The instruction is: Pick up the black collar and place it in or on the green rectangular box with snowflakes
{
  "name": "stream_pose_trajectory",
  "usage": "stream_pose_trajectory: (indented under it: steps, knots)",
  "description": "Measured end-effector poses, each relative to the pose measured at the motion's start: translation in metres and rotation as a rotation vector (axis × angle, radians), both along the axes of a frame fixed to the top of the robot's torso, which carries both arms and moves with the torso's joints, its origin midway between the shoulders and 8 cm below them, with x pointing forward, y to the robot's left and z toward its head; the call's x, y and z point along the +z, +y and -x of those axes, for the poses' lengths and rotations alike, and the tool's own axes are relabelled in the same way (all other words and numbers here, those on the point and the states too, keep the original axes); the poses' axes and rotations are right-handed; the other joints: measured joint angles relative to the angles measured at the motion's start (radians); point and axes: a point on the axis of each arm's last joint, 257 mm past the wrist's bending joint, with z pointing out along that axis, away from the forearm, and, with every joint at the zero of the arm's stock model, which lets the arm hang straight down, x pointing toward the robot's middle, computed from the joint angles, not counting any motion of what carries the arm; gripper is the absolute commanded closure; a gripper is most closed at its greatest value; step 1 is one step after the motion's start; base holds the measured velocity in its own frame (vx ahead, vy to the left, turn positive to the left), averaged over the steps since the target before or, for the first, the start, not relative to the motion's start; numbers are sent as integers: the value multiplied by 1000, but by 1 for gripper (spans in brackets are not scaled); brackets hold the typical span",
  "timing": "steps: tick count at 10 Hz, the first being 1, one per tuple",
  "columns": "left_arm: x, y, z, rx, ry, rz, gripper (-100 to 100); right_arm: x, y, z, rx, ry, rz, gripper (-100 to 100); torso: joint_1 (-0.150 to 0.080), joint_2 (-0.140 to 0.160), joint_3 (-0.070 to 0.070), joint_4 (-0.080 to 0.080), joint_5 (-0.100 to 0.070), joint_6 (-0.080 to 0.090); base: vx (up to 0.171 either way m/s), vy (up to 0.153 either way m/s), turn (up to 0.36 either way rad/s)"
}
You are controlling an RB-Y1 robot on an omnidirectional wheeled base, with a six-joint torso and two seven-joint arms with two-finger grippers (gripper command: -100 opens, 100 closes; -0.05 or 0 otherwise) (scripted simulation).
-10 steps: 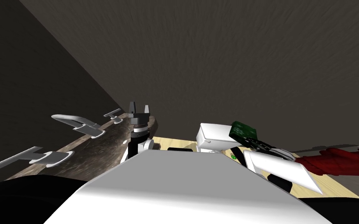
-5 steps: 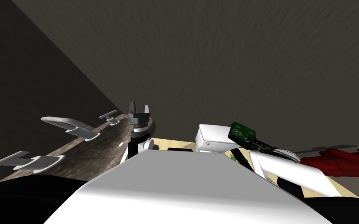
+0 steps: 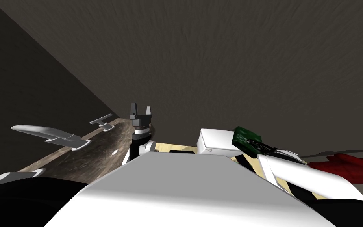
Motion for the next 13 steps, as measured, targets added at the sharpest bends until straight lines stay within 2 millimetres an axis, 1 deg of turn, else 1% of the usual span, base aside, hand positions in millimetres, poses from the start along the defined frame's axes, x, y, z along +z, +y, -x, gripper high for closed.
stream_pose_trajectory:
  steps: [2,4,7,10,11,13]
  knots:
    - [0,0,0,0,0,0,0,1,6,-6,32,-14,-28,100,0,-1,-1,0,0,0,119,-48,-2]
    - [0,0,0,0,0,0,0,2,18,-14,67,-30,-57,100,3,0,0,0,0,0,116,-34,-3]
    - [0,0,0,0,0,0,0,1,42,-24,124,-56,-107,100,6,4,2,0,1,0,74,-11,-20]
    - [0,0,0,0,0,0,0,-2,68,-29,170,-76,-164,100,7,10,5,1,1,3,23,2,5]
    - [0,0,0,0,0,0,0,-3,70,-29,171,-75,-168,-100,6,11,6,2,1,3,0,0,0]
    - [0,0,0,0,0,0,0,-2,70,-29,173,-77,-167,-100,4,13,7,2,0,4,0,0,0]
